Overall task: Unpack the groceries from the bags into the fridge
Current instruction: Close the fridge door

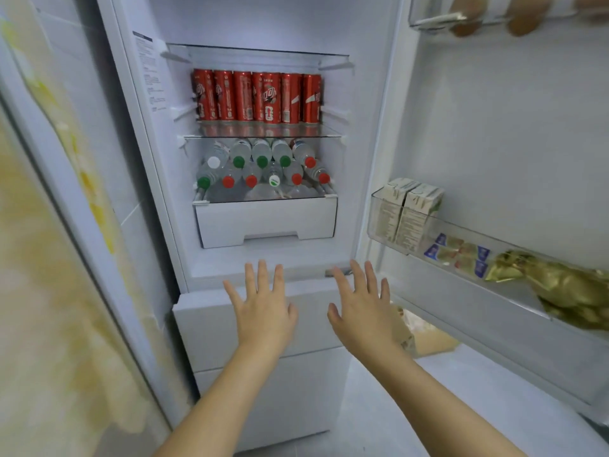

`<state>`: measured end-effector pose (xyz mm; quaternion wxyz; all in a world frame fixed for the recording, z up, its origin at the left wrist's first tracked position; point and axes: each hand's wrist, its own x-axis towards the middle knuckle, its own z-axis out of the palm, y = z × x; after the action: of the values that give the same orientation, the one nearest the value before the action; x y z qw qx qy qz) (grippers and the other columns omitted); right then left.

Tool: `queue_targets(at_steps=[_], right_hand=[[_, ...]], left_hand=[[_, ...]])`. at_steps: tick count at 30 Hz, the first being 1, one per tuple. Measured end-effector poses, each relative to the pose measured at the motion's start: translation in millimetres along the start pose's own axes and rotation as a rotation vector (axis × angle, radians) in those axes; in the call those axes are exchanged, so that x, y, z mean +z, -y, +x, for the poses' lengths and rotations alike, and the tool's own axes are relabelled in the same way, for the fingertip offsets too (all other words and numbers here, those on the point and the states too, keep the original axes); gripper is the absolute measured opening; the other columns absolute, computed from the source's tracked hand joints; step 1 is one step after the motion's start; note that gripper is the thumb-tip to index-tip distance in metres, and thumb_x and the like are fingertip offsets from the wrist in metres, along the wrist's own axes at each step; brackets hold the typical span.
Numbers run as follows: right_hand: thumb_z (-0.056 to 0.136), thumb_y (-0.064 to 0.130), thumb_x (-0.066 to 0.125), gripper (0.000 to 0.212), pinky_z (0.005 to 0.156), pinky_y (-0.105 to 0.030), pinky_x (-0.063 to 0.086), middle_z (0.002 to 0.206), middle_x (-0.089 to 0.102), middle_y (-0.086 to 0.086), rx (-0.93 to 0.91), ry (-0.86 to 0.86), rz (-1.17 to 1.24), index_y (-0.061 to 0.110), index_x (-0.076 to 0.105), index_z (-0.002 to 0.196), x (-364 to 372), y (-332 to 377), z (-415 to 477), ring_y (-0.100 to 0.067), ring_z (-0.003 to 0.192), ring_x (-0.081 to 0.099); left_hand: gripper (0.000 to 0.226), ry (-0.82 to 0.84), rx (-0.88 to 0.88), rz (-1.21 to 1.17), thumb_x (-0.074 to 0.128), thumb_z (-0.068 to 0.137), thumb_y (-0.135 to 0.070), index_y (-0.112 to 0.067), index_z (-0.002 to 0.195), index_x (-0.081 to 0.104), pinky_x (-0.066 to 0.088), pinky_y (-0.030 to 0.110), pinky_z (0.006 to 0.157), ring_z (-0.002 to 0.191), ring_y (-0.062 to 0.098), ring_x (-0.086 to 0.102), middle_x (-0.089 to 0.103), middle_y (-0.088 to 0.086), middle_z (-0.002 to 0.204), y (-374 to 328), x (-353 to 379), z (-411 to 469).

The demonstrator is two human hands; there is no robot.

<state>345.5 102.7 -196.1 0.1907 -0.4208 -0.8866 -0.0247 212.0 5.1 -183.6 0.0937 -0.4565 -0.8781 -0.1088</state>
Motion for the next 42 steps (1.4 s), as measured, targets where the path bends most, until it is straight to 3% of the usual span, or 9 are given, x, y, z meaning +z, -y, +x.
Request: queue_targets(at_steps=[2, 5, 12, 16, 21, 26, 29, 37, 42], right_hand=[[0.093, 0.036, 0.053, 0.066, 0.117, -0.056, 0.007, 0.162, 0.013, -0.01, 0.037, -0.006, -0.035, 0.025, 0.026, 0.152, -10.7, -7.6, -22.1, -0.034, 0.149, 0.003], [0.075, 0.032, 0.074, 0.068, 0.105, -0.061, 0.033, 0.147, 0.044, -0.015, 0.11, -0.048, -0.092, 0.02, 0.05, 0.138, -22.5, -30.9, -54.0, -0.04, 0.139, 0.036], [0.064, 0.025, 0.082, 0.069, 0.092, -0.059, 0.045, 0.135, 0.054, -0.019, 0.238, -0.127, -0.186, 0.014, 0.058, 0.128, -66.9, -110.0, -121.4, -0.045, 0.127, 0.047], [0.067, 0.024, 0.078, 0.068, 0.092, -0.055, 0.044, 0.137, 0.051, -0.019, 0.3, -0.158, -0.249, 0.015, 0.055, 0.13, -91.8, -159.6, -153.2, -0.043, 0.129, 0.044], [0.079, 0.028, 0.071, 0.067, 0.106, -0.055, 0.035, 0.147, 0.043, -0.016, 0.377, -0.126, -0.283, 0.016, 0.048, 0.141, -126.3, -218.7, -192.0, -0.039, 0.141, 0.031], [0.07, 0.021, 0.079, 0.071, 0.097, -0.055, 0.044, 0.139, 0.051, -0.02, 0.36, -0.138, -0.273, 0.014, 0.054, 0.135, -153.3, -275.0, -218.9, -0.042, 0.132, 0.044], [0.082, 0.026, 0.07, 0.067, 0.105, -0.053, 0.036, 0.149, 0.041, -0.018, 0.321, -0.14, -0.278, 0.017, 0.044, 0.144, -166.9, -300.3, -222.9, -0.039, 0.141, 0.031], [0.095, 0.029, 0.053, 0.067, 0.117, -0.047, 0.02, 0.161, 0.017, -0.011, 0.222, -0.115, -0.207, 0.025, 0.022, 0.153, -189.0, -331.4, -219.1, -0.032, 0.149, 0.008], [0.085, 0.017, 0.06, 0.079, 0.117, -0.054, 0.022, 0.162, 0.014, -0.009, 0.107, -0.181, -0.239, 0.025, 0.021, 0.154, -206.9, -343.9, -214.5, -0.035, 0.149, 0.008]], left_hand=[[0.069, 0.001, 0.048, -0.027, 0.04, 0.096, -0.04, -0.021, 0.154, 0.007, -0.005, 0.064, 0.111, 0.148, 0.03, -0.009, -0.002, 0.009, 0.162, -5.8, -3.4, -15.5], [0.069, 0.003, 0.112, -0.075, 0.042, 0.096, -0.039, -0.021, 0.154, 0.01, -0.003, 0.064, 0.112, 0.148, 0.029, -0.008, 0.0, 0.009, 0.162, -23.5, -11.0, -32.6], [0.069, -0.025, 0.363, -0.179, 0.041, 0.095, -0.041, -0.023, 0.154, 0.008, -0.003, 0.062, 0.113, 0.148, 0.026, -0.009, -0.002, 0.005, 0.162, -104.6, -44.5, -59.2], [0.069, -0.079, 0.47, -0.253, 0.041, 0.095, -0.041, -0.022, 0.154, 0.01, -0.006, 0.06, 0.113, 0.148, 0.024, -0.01, -0.001, 0.005, 0.162, -158.1, -63.3, -71.4], [0.069, -0.164, 0.574, -0.313, 0.045, 0.094, -0.04, -0.021, 0.153, 0.015, -0.009, 0.06, 0.113, 0.148, 0.025, -0.007, 0.004, 0.006, 0.161, -229.9, -84.5, -93.0], [0.065, -0.209, 0.624, -0.311, 0.044, 0.094, -0.039, -0.023, 0.152, 0.017, -0.006, 0.06, 0.113, 0.148, 0.025, -0.003, 0.008, 0.006, 0.161, -296.0, -97.3, -115.7], [0.066, -0.199, 0.632, -0.296, 0.043, 0.095, -0.039, -0.024, 0.152, 0.015, -0.004, 0.061, 0.113, 0.148, 0.023, -0.004, 0.007, 0.004, 0.161, -325.2, -99.4, -121.1], [0.049, -0.242, 0.54, -0.391, 0.049, 0.092, -0.035, -0.023, 0.138, 0.038, 0.015, 0.058, 0.114, 0.143, 0.017, 0.021, 0.036, -0.002, 0.146, -339.6, -93.7, -125.2], [0.039, -0.312, 0.469, -0.514, 0.053, 0.091, -0.037, -0.018, 0.125, 0.048, 0.034, 0.05, 0.106, 0.129, 0.021, 0.04, 0.048, 0.0, 0.132, -319.6, -94.5, -135.8]])
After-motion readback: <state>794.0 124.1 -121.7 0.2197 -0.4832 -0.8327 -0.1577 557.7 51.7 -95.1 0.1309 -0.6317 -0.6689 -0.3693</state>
